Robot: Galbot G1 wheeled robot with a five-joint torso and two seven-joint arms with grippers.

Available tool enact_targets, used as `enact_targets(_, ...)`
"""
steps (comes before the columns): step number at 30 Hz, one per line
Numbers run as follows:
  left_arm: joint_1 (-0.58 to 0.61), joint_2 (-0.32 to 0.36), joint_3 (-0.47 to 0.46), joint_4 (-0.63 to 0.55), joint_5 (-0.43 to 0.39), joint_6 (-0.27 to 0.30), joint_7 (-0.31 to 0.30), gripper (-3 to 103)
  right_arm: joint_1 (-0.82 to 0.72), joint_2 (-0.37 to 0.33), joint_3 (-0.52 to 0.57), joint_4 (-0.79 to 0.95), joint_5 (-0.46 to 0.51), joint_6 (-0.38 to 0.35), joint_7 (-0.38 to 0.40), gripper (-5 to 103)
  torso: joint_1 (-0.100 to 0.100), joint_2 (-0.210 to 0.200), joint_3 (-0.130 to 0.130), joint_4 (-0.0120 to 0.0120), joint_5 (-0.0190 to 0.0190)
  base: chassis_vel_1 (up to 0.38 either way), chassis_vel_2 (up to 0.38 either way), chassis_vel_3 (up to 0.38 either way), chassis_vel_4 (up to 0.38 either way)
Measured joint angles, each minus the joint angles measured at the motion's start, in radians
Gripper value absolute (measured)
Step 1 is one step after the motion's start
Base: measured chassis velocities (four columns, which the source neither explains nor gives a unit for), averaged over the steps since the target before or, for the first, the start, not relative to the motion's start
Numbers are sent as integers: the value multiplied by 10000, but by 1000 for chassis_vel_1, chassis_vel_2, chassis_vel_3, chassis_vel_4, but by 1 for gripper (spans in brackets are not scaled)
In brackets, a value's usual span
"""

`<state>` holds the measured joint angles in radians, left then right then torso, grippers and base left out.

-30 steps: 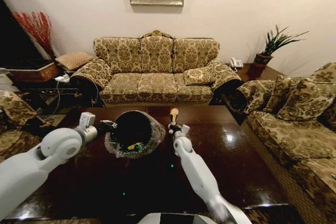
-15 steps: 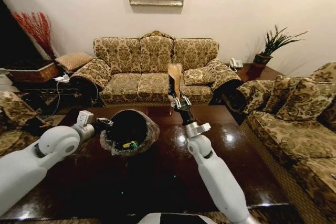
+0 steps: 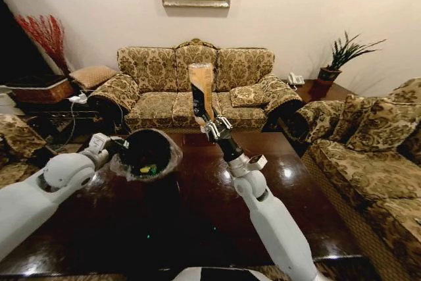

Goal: Move to the front of the table and place the trash on the table into the trash bin.

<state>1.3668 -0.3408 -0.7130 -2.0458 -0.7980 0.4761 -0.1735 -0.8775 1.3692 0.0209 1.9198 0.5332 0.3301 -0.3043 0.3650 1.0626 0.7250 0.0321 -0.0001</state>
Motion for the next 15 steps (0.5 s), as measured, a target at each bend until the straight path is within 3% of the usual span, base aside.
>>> enact_targets(6, -195, 102, 51, -195, -664, -164, 101, 0, 759, 94, -777, -312, 186, -48, -223, 24, 0, 0, 0, -1, 3, 0, 0, 0, 0)
enact_targets(15, -294, 560, 48, -578, -2569, -106, 496, 0, 1529, 381, -1929, -1436, 78, -105, -846, 24, 1, 0, 1, 0, 2, 0, 0, 0, 0)
